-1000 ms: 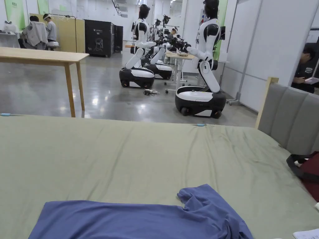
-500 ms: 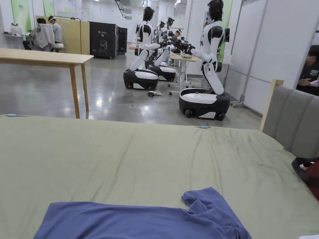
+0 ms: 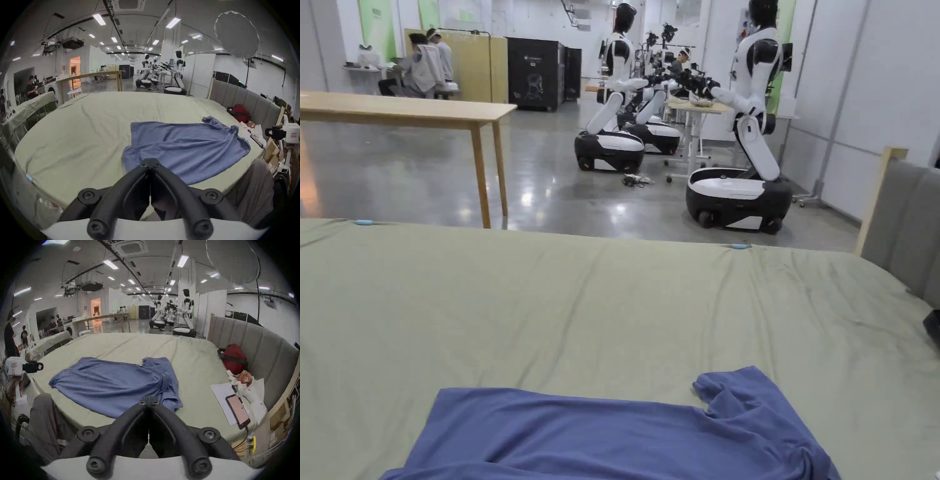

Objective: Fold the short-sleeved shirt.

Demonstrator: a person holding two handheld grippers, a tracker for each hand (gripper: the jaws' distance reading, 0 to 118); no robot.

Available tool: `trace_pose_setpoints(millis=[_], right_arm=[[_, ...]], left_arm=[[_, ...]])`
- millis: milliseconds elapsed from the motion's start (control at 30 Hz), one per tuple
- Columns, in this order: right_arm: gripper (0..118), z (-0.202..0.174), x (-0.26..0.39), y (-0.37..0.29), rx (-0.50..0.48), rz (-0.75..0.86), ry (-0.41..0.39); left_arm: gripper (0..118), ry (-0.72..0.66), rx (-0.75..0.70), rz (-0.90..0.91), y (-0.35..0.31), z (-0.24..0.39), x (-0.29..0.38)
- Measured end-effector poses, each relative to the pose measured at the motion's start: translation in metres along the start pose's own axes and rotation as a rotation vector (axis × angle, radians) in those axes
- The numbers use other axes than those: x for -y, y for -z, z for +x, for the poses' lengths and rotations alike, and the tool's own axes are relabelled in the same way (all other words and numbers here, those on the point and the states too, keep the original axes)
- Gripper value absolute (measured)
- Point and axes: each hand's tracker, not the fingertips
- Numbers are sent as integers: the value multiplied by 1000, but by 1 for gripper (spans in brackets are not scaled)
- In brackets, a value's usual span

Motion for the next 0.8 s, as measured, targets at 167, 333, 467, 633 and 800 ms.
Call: trace_pose_setpoints(millis=[167, 333, 467, 633, 800], right_arm=[[0, -8, 1, 0, -13, -7, 25], [0, -8, 0, 0, -27, -6, 36], [0, -6, -2, 3, -20, -1, 34], [0, -1, -4, 9, 7, -15, 49], [0, 1, -4, 15, 28, -31, 51]], left_arm=[[0, 21, 8, 24, 31, -1, -51], [40, 77, 2, -90, 135, -26, -104], [114, 98, -64, -220, 228, -39, -116], [112, 44, -85, -350, 307, -53, -114], [111, 21, -85, -402, 338, -57, -104]])
